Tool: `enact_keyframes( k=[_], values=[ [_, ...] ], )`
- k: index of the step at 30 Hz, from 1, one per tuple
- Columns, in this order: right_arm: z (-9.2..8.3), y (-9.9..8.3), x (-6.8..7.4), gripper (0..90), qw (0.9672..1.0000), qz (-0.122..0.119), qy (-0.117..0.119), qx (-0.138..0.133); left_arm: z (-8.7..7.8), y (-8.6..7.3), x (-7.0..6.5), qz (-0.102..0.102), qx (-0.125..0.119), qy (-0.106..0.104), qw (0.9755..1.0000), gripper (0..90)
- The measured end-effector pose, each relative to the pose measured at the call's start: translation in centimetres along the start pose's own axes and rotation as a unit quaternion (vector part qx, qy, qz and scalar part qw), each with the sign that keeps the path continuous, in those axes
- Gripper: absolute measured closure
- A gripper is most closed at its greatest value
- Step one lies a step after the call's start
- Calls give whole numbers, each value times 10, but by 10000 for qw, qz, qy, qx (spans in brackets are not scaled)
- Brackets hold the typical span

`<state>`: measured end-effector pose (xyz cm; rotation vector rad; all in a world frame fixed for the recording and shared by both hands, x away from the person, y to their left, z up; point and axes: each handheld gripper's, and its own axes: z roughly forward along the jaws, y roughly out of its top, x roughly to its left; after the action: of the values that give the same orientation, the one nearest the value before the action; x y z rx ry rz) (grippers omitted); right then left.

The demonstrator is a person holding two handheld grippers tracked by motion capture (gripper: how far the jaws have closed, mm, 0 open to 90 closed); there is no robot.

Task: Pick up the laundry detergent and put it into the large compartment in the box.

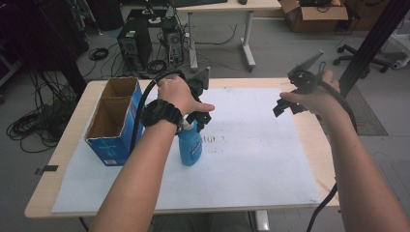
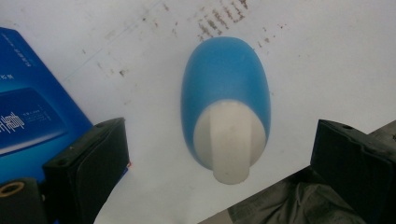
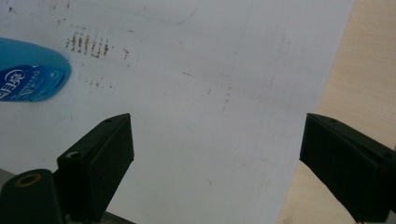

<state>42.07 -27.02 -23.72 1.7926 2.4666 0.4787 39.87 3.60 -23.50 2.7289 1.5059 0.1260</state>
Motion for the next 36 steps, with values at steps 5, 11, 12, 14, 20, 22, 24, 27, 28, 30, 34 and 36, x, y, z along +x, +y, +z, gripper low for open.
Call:
enact_keyframes(
  k=[5,11,12,14,20,22,24,27,28,30,34,36],
  values=[
    [2,-1,-1,98,10000,22,14,10,6,1,-2,-8,24,-25,10000,47],
    [4,-2,-2,98,10000,23,17,23,18,2,-4,-15,88,-57,9999,47],
    [5,-2,-3,98,10000,31,18,22,19,2,-4,-11,97,-66,9999,47],
    [6,-3,-3,98,10000,33,29,28,23,2,-4,-7,134,-64,9999,48],
    [9,-3,-4,98,10000,21,40,40,32,2,-5,-27,199,-82,9998,48],
    [9,-3,-4,98,10000,25,43,45,34,2,-5,-33,217,-91,9997,49],
    [10,-3,-4,98,10000,9,43,38,36,2,-5,-42,223,-95,9997,49],
    [12,-3,-3,97,10000,15,51,46,40,2,-5,-73,236,-69,9997,49],
    [13,-3,-3,97,10000,-14,51,36,40,2,-5,-73,236,-69,9997,49],
    [14,-3,-3,97,10000,3,60,64,42,2,-5,-76,243,-77,9996,49],
    [15,-4,-3,97,10000,-7,66,68,48,2,-6,-62,283,-96,9995,49],
    [15,-4,-3,97,10000,-16,67,59,50,1,-6,-94,290,-110,9995,49]
  ],
)
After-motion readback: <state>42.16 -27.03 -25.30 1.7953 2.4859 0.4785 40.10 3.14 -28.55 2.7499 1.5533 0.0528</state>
